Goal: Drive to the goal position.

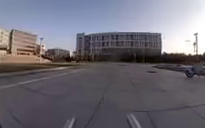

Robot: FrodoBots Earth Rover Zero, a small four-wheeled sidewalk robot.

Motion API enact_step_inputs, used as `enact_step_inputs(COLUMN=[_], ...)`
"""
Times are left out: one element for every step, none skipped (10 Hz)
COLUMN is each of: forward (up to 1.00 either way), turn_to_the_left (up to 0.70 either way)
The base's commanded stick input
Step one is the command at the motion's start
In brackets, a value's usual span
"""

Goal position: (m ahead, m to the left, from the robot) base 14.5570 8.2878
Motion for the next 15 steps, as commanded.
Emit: enact_step_inputs(forward=[0.7,0.7,0.7,0.7,0.7,0.7,0.7,0.7,0.7,0.7,0.7,0.7,0.7,0.7,0.7], turn_to_the_left=[0.0,0.0,0.0,0.0,0.0,0.0,0.0,0.0,0.0,0.0,0.0,0.0,0.0,0.0,0.0])
